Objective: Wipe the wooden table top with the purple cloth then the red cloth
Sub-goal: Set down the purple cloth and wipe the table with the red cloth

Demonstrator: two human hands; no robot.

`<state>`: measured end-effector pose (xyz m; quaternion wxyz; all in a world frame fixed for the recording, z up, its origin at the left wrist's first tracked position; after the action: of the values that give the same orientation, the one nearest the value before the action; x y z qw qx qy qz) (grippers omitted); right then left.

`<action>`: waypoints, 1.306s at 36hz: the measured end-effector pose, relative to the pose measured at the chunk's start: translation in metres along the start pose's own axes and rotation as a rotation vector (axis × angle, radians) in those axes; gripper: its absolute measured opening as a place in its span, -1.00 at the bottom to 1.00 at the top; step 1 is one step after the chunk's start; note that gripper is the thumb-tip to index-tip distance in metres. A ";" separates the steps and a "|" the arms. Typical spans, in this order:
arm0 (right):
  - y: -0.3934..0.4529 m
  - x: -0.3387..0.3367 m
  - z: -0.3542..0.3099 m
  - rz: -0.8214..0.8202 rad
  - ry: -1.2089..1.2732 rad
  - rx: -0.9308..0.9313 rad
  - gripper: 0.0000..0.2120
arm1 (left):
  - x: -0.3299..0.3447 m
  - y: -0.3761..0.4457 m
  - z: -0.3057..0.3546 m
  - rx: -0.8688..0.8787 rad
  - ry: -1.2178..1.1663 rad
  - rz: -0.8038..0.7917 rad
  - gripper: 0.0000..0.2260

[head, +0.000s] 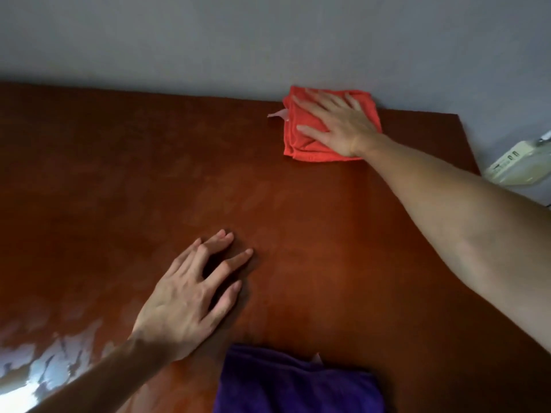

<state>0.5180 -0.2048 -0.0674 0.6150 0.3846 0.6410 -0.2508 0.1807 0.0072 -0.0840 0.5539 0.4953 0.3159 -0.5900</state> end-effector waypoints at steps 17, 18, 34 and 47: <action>-0.174 0.013 -0.185 0.144 -0.031 0.272 -0.24 | -0.012 -0.006 0.006 0.006 -0.019 0.392 -0.74; -0.187 0.012 -0.199 0.131 -0.035 0.244 -0.24 | -0.015 -0.012 0.005 -0.025 -0.033 0.424 -0.78; -0.154 0.007 -0.212 -0.085 -0.016 -0.496 -0.31 | -0.062 -0.073 -0.119 0.107 0.101 -0.066 -0.55; 0.027 0.019 -0.121 -0.049 -0.038 -0.294 -0.27 | -0.058 -0.069 -0.121 0.119 0.064 -0.032 -0.54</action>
<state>0.4690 -0.0897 -0.0674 0.6703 0.2697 0.6684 -0.1764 0.1365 0.1511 -0.0789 0.5037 0.5409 0.3057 -0.6002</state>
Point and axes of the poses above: each hand's wrist, its own y-axis towards the middle knuckle, its own x-axis out of the palm, z = x × y, the point moved 3 cm from there along y, towards the middle knuckle, and after that the axes turned 11 degrees about z, right-handed, at the moved point
